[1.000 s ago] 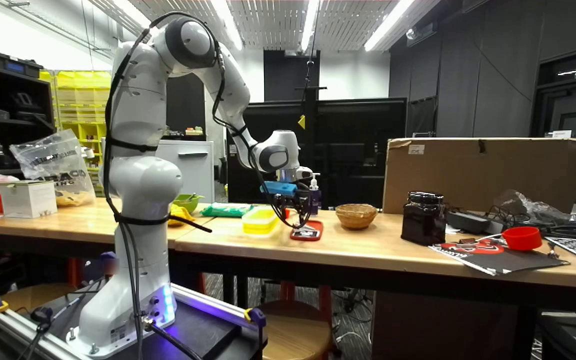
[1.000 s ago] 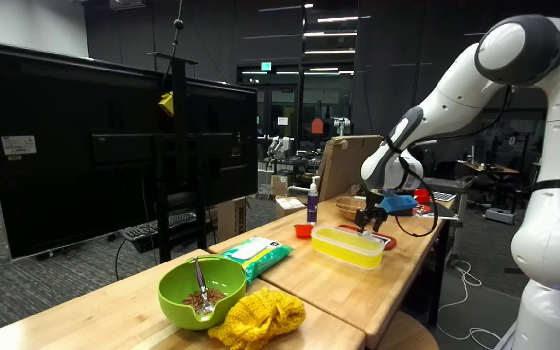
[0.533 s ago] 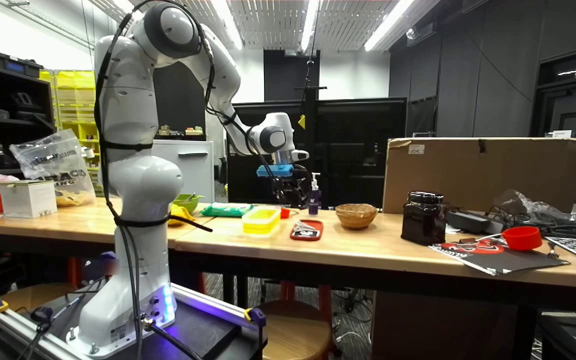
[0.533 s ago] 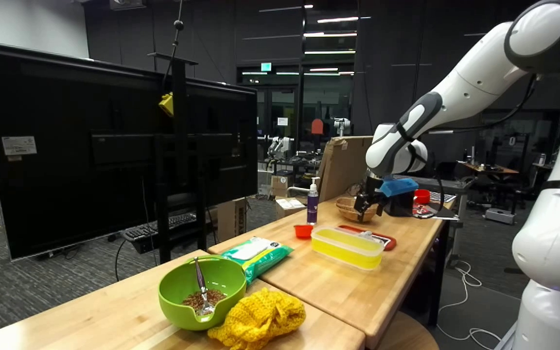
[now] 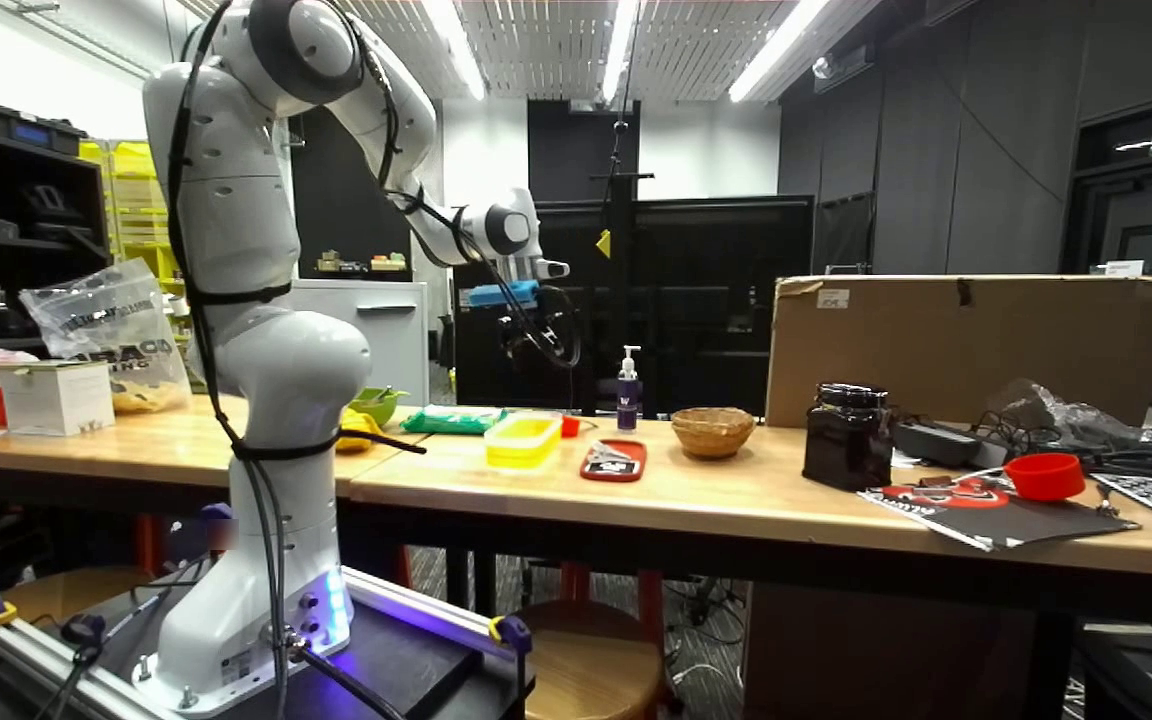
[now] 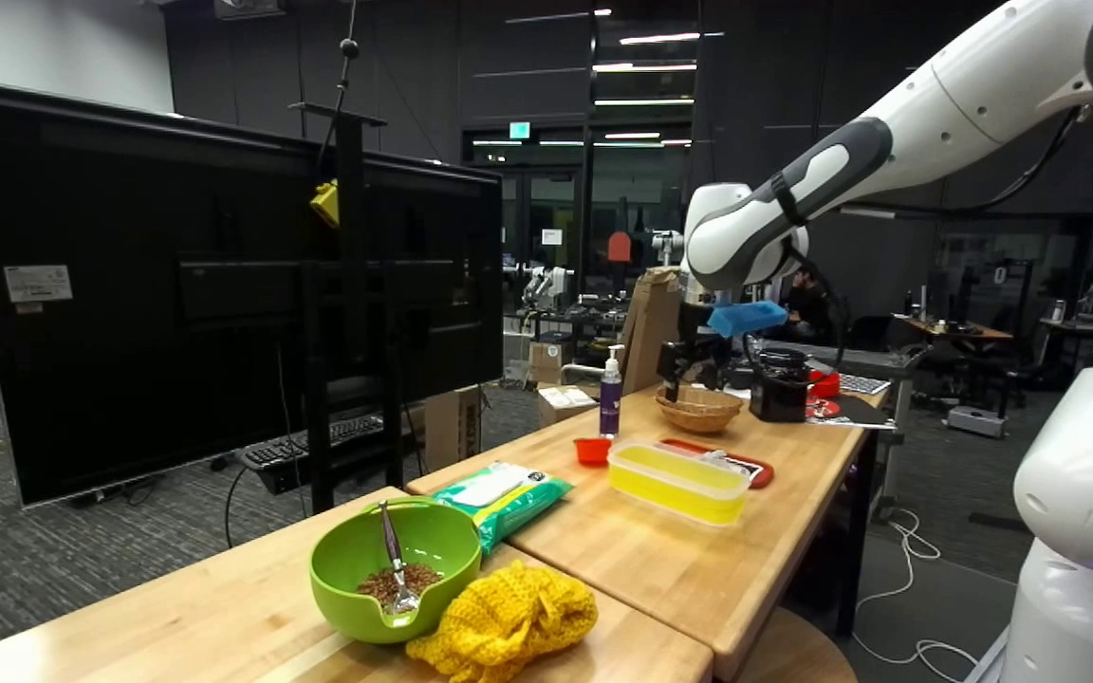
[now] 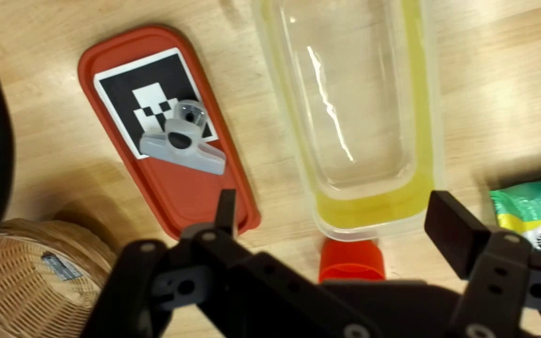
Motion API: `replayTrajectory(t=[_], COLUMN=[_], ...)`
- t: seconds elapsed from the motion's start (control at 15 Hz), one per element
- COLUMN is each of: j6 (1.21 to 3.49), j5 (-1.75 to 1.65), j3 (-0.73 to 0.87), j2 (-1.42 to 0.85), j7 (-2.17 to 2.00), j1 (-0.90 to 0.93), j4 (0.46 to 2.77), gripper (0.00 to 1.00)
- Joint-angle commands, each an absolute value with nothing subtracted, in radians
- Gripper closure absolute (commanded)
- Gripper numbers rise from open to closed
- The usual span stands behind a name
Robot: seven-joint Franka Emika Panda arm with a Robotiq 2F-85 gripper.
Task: Put the white object on the red lid.
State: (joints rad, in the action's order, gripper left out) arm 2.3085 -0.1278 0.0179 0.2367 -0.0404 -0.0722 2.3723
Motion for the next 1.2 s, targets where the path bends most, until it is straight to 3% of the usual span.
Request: replayTrajectory(t=[0.0, 0.67, 1.13], j6=[2.209, 2.112, 2.159], j5=[-0.115, 0.138, 0.302], j3=[-0.041, -0.116, -0.096], j2=[0.27, 0.395, 0.75], j7=[-0.095, -0.078, -0.04], j1=[-0.015, 0.148, 0.203], j4=[2.334, 2.324, 2.703], gripper=[0.0, 0.0, 0.0])
